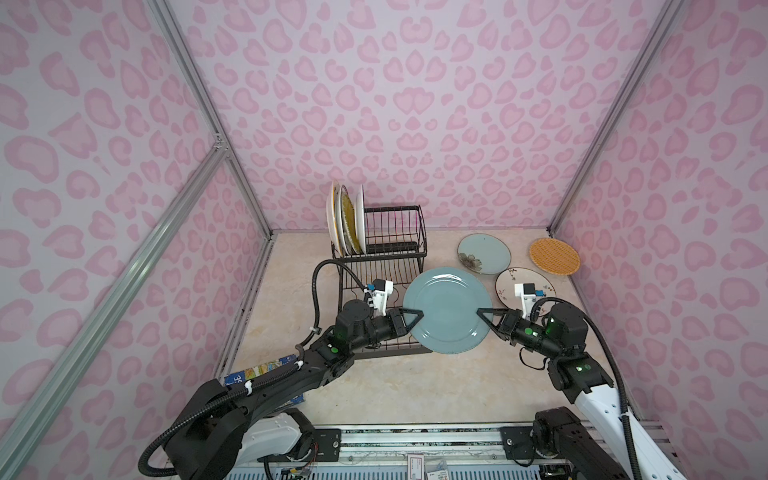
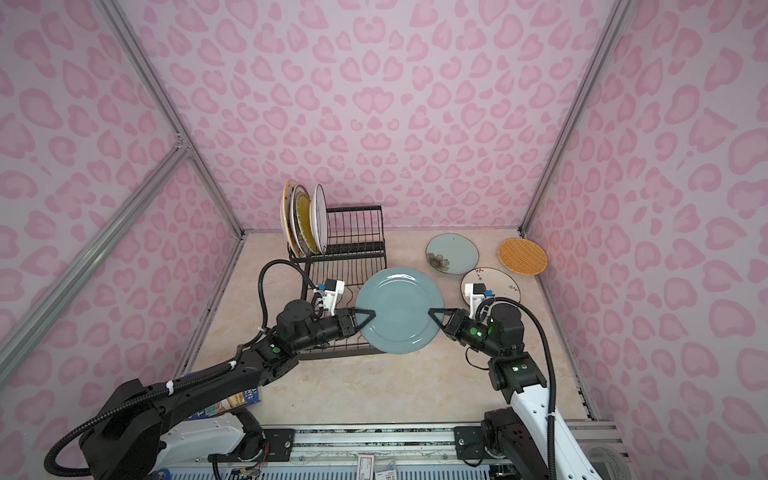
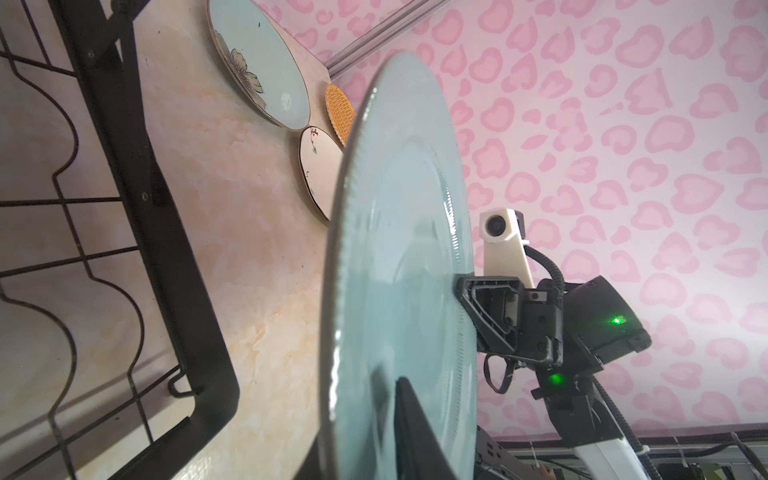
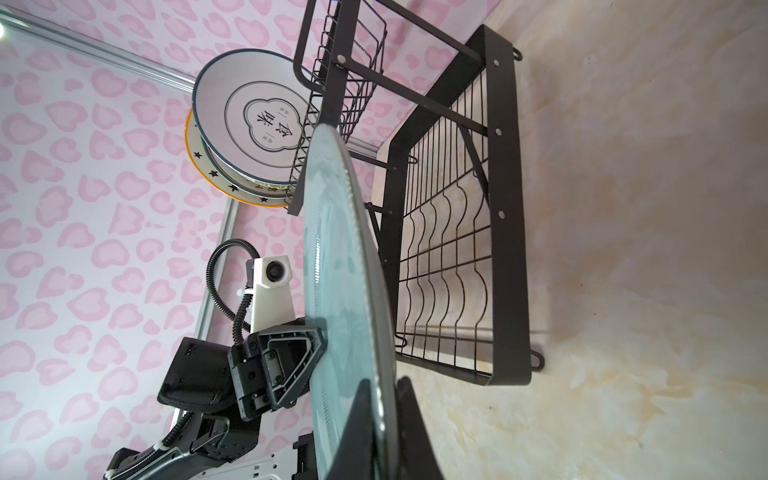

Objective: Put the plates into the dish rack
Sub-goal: 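Grasp the upright plate's rim with the left gripper while the right gripper holds it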

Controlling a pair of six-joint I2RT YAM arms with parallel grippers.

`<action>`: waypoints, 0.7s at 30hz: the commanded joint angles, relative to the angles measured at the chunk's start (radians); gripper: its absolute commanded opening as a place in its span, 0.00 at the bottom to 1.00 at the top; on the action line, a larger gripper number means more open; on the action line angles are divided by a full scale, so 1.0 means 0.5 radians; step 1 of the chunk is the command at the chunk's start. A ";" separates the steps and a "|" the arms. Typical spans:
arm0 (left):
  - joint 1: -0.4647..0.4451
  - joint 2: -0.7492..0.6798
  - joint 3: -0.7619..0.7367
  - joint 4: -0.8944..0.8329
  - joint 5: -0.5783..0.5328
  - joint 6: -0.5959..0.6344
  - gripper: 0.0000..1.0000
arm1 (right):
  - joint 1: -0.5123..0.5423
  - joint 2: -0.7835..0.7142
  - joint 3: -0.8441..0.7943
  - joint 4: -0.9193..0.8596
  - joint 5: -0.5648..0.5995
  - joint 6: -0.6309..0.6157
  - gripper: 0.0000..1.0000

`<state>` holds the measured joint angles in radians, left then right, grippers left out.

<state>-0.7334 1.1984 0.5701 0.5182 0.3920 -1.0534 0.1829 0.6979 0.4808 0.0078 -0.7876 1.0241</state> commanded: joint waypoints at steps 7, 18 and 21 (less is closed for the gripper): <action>-0.020 -0.094 -0.066 0.257 -0.012 -0.074 0.04 | 0.003 -0.044 0.016 0.173 -0.082 0.052 0.00; -0.071 -0.557 -0.240 -0.123 -0.419 0.017 0.04 | 0.015 -0.081 0.038 0.110 -0.042 0.007 0.34; -0.071 -0.702 -0.240 -0.308 -0.499 0.035 0.04 | 0.019 -0.062 0.062 0.110 -0.037 -0.004 0.46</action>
<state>-0.7696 0.8948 0.4492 0.3584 0.2039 -1.0634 0.1898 0.6613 0.4999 0.0341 -0.8116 1.0279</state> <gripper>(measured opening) 0.107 0.438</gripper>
